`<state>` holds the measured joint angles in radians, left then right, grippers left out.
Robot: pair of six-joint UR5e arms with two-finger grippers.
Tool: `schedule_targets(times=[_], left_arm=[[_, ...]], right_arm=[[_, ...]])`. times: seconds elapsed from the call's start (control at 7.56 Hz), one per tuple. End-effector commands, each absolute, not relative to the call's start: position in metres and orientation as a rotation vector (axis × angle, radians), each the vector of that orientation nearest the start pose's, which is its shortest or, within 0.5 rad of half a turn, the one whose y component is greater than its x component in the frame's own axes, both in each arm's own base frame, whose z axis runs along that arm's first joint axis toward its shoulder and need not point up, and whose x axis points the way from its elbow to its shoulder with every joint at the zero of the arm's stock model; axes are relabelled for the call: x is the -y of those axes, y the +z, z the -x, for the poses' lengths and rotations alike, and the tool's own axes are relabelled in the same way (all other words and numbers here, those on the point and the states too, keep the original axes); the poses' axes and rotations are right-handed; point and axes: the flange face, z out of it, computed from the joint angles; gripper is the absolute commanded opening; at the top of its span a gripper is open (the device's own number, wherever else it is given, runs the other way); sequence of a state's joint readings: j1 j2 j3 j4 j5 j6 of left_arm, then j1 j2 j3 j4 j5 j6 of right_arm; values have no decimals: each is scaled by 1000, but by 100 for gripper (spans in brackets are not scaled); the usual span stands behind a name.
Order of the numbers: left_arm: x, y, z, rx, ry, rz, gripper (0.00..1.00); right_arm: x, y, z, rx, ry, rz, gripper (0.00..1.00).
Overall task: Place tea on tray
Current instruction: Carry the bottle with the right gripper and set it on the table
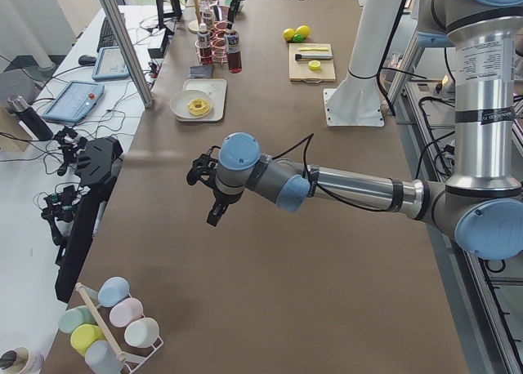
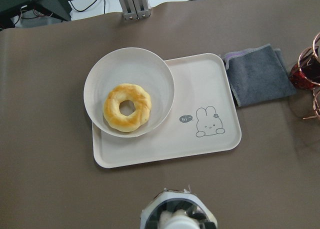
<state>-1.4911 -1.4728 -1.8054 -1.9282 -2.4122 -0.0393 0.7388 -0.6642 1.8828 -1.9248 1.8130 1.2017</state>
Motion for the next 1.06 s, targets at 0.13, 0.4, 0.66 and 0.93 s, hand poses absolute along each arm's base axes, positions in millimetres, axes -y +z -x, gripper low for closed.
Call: schedule_targets(times=[0.13,0.4,0.66,0.93], left_arm=[[469,541,21,-874,218,-399,99],[469,541,20,-876,217,-398,99],[470,541,20,-877,214,-397,99],[470,540,20,-877,214,-399,99]], right_arm=[[426,17,500,772,223,-271,0],[413,35,520,752,201,-279,0],[413,51,527,769,196,-283,0],[412,50,528,770,194,-283,0]])
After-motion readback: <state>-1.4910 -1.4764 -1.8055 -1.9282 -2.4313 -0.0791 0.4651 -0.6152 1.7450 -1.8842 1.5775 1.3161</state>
